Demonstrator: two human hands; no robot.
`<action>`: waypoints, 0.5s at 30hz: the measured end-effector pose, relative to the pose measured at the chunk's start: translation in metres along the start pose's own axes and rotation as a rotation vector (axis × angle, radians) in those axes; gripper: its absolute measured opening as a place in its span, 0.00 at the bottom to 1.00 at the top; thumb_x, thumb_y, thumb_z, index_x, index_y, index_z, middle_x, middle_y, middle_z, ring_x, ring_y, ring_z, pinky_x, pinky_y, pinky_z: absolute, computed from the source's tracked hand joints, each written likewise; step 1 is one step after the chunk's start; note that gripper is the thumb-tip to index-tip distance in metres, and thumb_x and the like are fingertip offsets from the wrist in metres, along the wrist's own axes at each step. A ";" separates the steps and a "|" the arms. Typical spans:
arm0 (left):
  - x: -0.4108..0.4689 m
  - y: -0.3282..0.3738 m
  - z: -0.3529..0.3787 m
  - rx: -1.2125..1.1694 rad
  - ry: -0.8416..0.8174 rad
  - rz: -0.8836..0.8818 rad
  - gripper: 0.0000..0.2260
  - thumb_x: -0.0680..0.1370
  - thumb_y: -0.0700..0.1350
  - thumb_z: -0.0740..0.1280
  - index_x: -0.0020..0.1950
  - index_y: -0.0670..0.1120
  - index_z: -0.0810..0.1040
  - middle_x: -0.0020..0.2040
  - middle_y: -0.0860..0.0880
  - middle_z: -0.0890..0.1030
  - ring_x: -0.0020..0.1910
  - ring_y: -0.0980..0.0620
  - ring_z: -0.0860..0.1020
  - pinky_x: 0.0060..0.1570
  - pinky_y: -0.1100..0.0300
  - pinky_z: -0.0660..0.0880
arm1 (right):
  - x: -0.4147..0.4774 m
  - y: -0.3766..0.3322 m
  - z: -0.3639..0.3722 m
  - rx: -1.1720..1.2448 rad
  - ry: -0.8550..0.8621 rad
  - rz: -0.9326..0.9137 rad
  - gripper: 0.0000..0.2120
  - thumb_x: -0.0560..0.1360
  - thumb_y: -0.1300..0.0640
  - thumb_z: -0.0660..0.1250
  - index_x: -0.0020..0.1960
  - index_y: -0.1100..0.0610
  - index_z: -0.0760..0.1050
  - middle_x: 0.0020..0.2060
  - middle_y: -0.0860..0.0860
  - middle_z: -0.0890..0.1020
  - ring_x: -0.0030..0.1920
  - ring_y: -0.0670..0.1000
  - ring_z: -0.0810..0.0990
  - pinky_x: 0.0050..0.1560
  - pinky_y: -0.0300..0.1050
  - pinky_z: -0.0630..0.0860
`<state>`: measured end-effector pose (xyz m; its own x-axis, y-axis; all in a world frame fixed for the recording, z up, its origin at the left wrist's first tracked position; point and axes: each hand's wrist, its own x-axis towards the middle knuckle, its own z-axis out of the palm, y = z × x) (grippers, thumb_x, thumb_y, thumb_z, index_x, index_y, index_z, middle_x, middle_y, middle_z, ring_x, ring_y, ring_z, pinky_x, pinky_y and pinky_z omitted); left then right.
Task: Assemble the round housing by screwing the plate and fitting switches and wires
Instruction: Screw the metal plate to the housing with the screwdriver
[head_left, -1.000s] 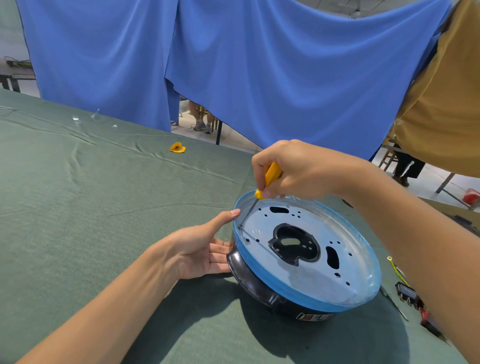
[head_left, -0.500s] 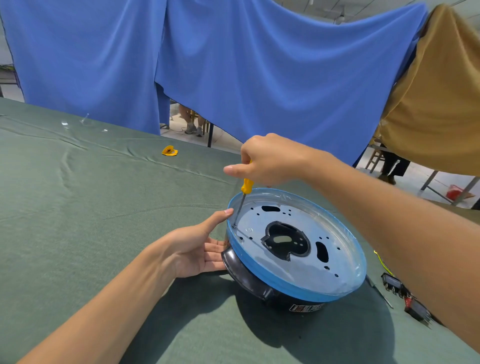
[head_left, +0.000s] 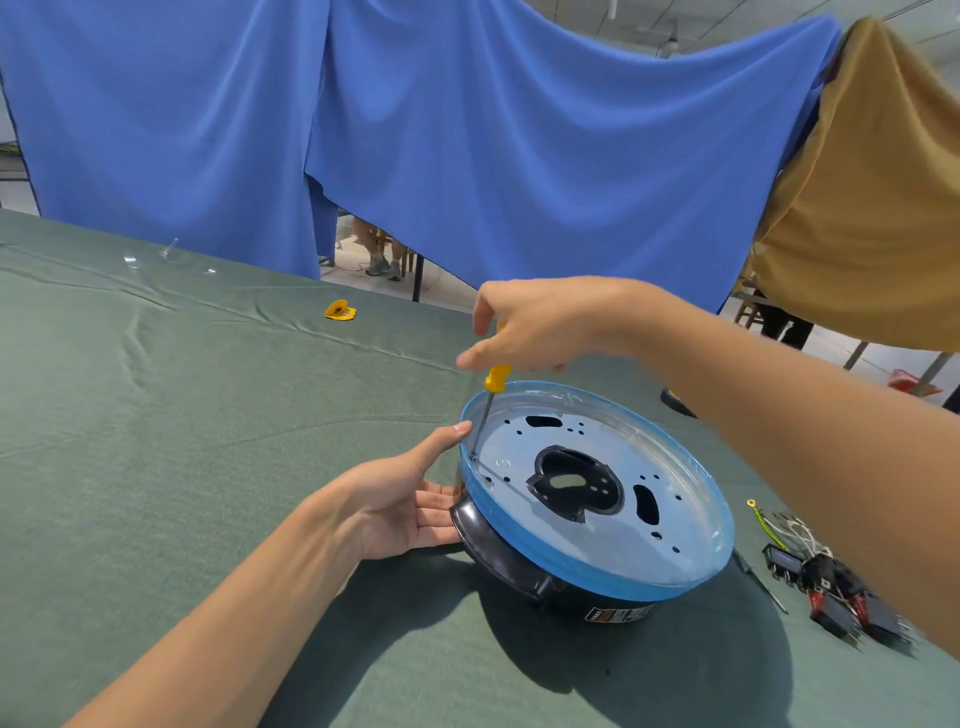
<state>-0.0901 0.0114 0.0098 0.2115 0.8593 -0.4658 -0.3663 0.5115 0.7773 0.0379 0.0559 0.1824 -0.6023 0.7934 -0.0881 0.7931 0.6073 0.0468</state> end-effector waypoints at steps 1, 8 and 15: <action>0.000 0.000 0.000 0.003 0.000 -0.002 0.38 0.56 0.58 0.81 0.54 0.32 0.78 0.46 0.37 0.84 0.40 0.42 0.85 0.35 0.54 0.81 | -0.004 0.000 -0.004 0.036 -0.025 -0.020 0.15 0.75 0.45 0.67 0.56 0.52 0.73 0.45 0.52 0.83 0.36 0.50 0.81 0.31 0.40 0.72; 0.001 0.000 -0.001 0.004 0.003 0.000 0.37 0.55 0.58 0.81 0.52 0.33 0.78 0.44 0.37 0.84 0.39 0.42 0.85 0.35 0.54 0.81 | -0.001 0.005 0.010 -0.058 0.255 -0.081 0.14 0.80 0.50 0.63 0.43 0.61 0.76 0.31 0.55 0.82 0.27 0.45 0.79 0.36 0.46 0.78; 0.002 0.000 -0.001 -0.001 -0.007 -0.006 0.35 0.55 0.58 0.81 0.50 0.33 0.78 0.43 0.37 0.84 0.38 0.42 0.85 0.34 0.54 0.81 | -0.007 0.006 0.001 0.023 0.016 -0.050 0.06 0.78 0.54 0.64 0.54 0.52 0.74 0.42 0.50 0.83 0.42 0.49 0.82 0.33 0.42 0.73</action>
<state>-0.0905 0.0126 0.0082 0.2197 0.8563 -0.4674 -0.3657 0.5165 0.7743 0.0471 0.0538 0.1828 -0.6422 0.7630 -0.0738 0.7640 0.6449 0.0199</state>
